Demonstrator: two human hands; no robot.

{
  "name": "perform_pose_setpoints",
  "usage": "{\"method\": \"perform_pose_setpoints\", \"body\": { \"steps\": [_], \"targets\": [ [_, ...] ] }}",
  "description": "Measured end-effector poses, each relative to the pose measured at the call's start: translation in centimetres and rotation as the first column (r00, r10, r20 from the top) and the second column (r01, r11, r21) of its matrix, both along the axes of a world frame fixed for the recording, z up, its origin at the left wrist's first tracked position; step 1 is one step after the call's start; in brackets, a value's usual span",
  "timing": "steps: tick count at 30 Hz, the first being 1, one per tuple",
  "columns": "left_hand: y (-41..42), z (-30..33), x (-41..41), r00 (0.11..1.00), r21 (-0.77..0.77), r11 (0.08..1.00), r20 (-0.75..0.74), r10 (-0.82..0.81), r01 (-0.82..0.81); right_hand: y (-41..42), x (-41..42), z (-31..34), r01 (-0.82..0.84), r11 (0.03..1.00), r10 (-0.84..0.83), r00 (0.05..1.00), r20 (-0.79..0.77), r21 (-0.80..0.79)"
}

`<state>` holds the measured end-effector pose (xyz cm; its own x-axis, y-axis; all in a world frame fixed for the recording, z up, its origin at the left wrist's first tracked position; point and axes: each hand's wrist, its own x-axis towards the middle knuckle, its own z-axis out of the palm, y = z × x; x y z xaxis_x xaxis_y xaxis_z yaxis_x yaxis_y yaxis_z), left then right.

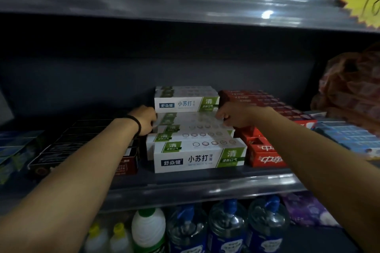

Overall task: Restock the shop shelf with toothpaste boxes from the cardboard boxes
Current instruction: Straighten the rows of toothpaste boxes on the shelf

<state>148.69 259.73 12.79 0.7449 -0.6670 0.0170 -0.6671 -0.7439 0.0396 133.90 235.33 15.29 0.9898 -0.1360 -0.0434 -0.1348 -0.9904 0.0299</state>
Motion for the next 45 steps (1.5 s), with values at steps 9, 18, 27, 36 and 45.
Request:
{"method": "perform_pose_setpoints", "body": {
  "steps": [9, 18, 27, 36, 45],
  "targets": [
    [-1.0, -1.0, 1.1, 1.0, -0.051, 0.999, 0.025, 0.015, -0.014, -1.4, 1.4, -1.0, -0.035, 0.999, 0.034, 0.999, -0.038, -0.006],
    [-1.6, -1.3, 1.2, 0.999, -0.078, 0.996, 0.004, -0.052, 0.052, -2.6, 1.4, -1.3, -0.032, 0.998, 0.027, 0.997, -0.07, -0.061],
    [-1.6, -1.4, 1.2, 0.997, -0.067, 0.995, 0.012, -0.075, 0.075, -2.5, 1.1, -1.1, -0.051, 0.995, 0.045, 0.996, -0.071, -0.086],
    [-1.3, 0.9, 2.5, 0.999, -0.174, 0.984, 0.042, -0.02, 0.027, -3.5, 1.6, 1.4, 0.032, 1.0, -0.031, 0.995, 0.091, -0.001],
    [-2.5, 2.4, 5.8, 0.991, -0.202, 0.974, 0.062, 0.116, -0.101, -4.9, 6.4, 1.3, 0.036, 0.993, -0.013, 0.981, 0.193, -0.113]
  ]
}}
